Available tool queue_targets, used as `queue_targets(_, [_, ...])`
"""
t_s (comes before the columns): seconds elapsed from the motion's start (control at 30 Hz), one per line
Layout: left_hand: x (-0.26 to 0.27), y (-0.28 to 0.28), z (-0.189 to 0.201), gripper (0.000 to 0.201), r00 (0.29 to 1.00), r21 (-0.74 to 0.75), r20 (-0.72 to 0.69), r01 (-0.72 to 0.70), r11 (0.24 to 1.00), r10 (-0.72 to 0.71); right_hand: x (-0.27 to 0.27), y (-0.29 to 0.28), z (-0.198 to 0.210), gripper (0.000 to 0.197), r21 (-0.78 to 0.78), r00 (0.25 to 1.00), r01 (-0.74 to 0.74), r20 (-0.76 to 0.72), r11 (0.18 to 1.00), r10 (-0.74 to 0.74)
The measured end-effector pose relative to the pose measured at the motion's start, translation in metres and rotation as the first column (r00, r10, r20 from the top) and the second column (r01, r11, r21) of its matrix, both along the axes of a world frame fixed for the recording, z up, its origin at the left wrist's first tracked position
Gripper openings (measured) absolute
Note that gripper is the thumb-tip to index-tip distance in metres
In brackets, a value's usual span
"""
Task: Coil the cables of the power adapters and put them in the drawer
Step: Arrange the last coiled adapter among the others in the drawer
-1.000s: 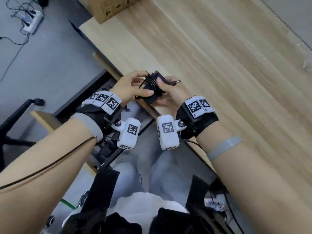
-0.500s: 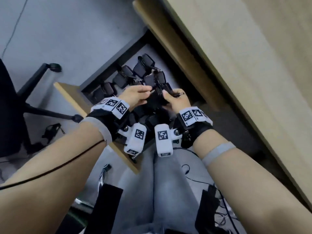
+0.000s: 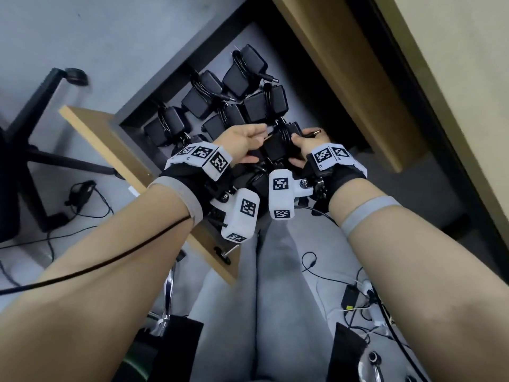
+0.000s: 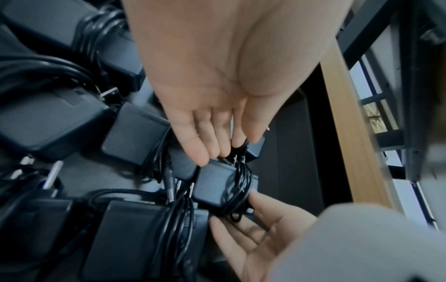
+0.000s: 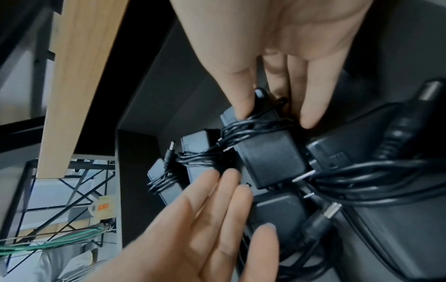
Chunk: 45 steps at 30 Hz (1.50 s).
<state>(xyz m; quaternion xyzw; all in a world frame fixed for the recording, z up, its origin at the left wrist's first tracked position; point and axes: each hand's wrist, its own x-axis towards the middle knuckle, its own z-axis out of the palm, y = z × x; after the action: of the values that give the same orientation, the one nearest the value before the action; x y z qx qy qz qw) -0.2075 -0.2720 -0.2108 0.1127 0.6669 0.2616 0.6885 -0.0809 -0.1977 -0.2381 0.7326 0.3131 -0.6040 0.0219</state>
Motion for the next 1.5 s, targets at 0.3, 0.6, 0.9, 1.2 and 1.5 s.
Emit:
queue_targets(0.3, [-0.021, -0.050, 0.040, 0.032, 0.934, 0.004, -0.241, -0.270, 0.963, 0.263, 0.011, -0.032, 0.040, 0.069, -0.032, 1.000, 0.005, 0.018, 0.999, -0.004])
queue_targets(0.6, [-0.062, -0.147, 0.068, 0.047, 0.663, 0.021, -0.592, -0.555, 0.832, 0.457, -0.035, -0.128, 0.103, 0.031, -0.467, 0.951, -0.202, -0.303, 0.861, 0.059])
queue_targets(0.9, [-0.063, -0.153, 0.064, 0.025, 0.889, -0.160, -0.228, -0.437, 0.885, 0.397, -0.040, -0.188, 0.081, 0.031, -0.506, 0.875, -0.469, -0.378, 0.724, 0.303])
queue_targets(1.2, [-0.050, -0.104, 0.065, 0.056, 0.969, -0.006, -0.027, -0.245, 0.970, 0.244, -0.036, -0.129, 0.089, 0.047, -0.284, 0.763, -0.646, -0.283, 0.709, 0.581])
queue_targets(1.5, [-0.021, -0.003, 0.063, 0.084, 0.997, 0.086, 0.015, 0.078, 0.993, -0.080, 0.000, -0.048, 0.095, 0.055, -0.026, 0.743, -0.669, -0.004, 0.742, 0.670])
